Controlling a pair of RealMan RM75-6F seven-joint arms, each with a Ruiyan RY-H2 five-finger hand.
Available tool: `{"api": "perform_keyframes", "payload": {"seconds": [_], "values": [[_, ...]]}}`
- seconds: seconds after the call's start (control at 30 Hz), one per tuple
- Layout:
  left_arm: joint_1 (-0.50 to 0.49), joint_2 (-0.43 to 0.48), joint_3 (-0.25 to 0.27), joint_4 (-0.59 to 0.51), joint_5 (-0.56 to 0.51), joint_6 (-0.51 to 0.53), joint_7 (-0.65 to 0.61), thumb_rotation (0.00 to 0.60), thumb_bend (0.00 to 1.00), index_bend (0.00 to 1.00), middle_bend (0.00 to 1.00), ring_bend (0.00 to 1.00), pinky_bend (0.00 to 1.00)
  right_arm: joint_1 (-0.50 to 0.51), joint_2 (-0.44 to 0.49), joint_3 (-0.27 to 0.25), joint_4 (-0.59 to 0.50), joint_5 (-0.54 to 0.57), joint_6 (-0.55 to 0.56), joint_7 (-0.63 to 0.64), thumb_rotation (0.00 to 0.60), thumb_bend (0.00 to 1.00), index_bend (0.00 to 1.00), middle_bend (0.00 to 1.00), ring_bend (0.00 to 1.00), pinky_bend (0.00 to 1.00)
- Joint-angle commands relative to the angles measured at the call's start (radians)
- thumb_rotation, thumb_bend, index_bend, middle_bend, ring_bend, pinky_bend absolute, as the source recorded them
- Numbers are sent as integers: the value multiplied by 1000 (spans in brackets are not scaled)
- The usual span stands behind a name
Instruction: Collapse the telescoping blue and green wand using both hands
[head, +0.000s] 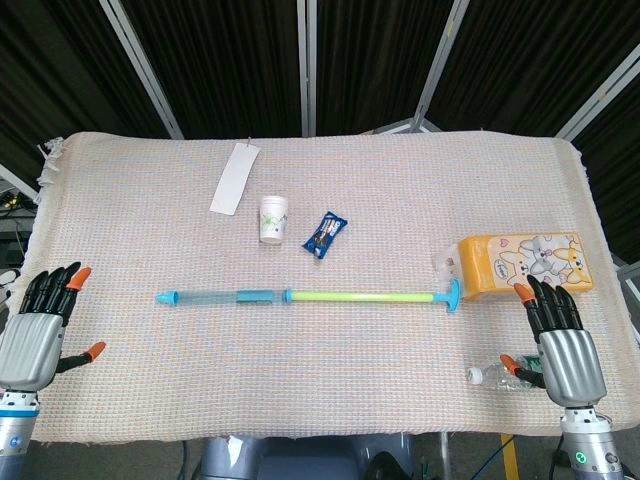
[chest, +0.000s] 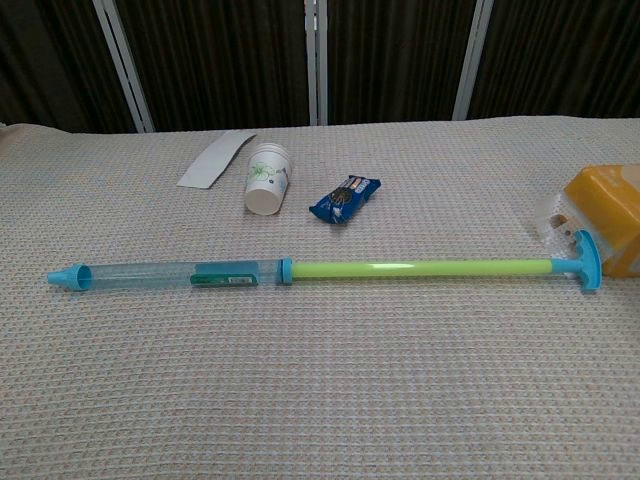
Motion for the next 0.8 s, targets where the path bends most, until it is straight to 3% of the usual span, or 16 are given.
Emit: {"api": "perform_keyframes", "payload": {"seconds": [0.03, 0.23, 0.27, 0.3, 0.37, 0.4, 0.43, 0.5, 0.57, 0.6, 0.8], "values": [[2, 1, -2, 3, 5, -2, -8, 600, 0, 0, 0, 0, 0, 0, -5, 4, 7, 1, -12, 1, 600, 0, 0, 0, 0, 0], [2, 0, -3, 4, 5, -15, -12, 600, 0, 0, 0, 0, 0, 20, -6, -8, 9, -7, -82, 40, 600, 0, 0, 5, 4, 0], [1, -1, -5, 6, 3, -18, -10, 600, 0, 0, 0, 0, 0, 28, -4, -8, 15, -6, -101, 51, 600, 0, 0, 53, 40, 0], [-2, -3, -7, 10, 1, -22, -5, 600, 0, 0, 0, 0, 0, 43, -5, -3, 28, 0, -130, 60, 600, 0, 0, 196, 178, 21], [-5, -8, -10, 14, -5, -31, 1, 600, 0, 0, 0, 0, 0, 71, -8, 10, 48, 14, -178, 57, 600, 0, 0, 558, 548, 193], [-10, -13, -14, 16, -11, -40, 5, 600, 0, 0, 0, 0, 0, 97, -12, 23, 61, 30, -221, 52, 600, 0, 0, 731, 744, 379], [-14, -16, -17, 18, -16, -47, 9, 600, 0, 0, 0, 0, 0, 118, -14, 32, 66, 48, -261, 50, 600, 0, 0, 838, 859, 568], [-23, -26, -23, 26, -28, -64, 22, 600, 0, 0, 0, 0, 0, 172, -16, 57, 67, 101, -364, 54, 600, 0, 8, 928, 953, 813], [-30, -34, -27, 34, -39, -78, 34, 600, 0, 0, 0, 0, 0, 214, -27, 82, 71, 148, -437, 50, 600, 0, 64, 980, 995, 961], [-33, -38, -29, 38, -45, -85, 39, 600, 0, 0, 0, 0, 0, 232, -35, 94, 77, 170, -464, 43, 600, 0, 93, 990, 999, 983], [-53, -61, -45, 66, -89, -124, 67, 600, 0, 0, 0, 0, 0, 334, -146, 161, 179, 294, -584, -41, 600, 0, 262, 1000, 1000, 1000]]}}
